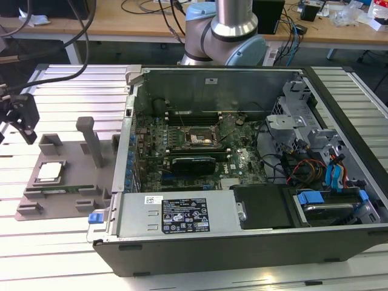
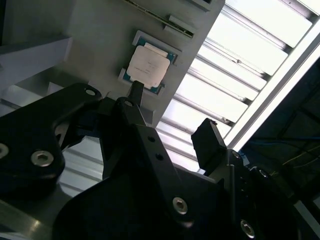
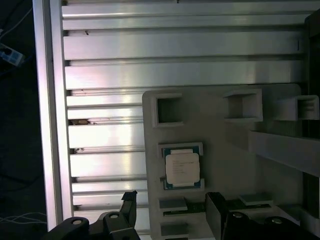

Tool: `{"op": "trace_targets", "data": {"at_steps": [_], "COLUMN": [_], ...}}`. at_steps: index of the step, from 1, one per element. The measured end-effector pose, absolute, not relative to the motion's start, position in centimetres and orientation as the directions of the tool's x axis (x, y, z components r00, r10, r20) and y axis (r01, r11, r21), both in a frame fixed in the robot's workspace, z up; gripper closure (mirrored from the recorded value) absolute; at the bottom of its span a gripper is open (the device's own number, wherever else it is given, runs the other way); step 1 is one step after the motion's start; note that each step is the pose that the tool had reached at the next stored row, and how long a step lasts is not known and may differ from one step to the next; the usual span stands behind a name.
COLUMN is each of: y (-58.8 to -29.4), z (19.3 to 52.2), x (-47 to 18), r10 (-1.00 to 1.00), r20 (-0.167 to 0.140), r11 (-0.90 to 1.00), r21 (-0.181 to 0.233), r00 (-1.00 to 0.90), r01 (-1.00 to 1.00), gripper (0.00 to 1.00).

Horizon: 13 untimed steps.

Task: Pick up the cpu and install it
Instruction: 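Pick up the cpu and move it towards the insertion slot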

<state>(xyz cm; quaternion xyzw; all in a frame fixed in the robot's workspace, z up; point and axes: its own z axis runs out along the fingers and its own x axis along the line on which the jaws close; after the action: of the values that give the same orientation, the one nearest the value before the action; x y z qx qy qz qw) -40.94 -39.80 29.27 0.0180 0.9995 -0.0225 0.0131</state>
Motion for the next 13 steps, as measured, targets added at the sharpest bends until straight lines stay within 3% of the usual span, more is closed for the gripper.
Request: {"op": "trace_targets", "data": {"at_steps": [13], "y": [-39.8], "z": [28.61], "x": [-40.94], "r10": [0.035], "r20": [-0.027], "r11": [0.998], "r21": [-0.045], "r00": [-0.999], "r01": [0.036], "gripper": [0.34]}}
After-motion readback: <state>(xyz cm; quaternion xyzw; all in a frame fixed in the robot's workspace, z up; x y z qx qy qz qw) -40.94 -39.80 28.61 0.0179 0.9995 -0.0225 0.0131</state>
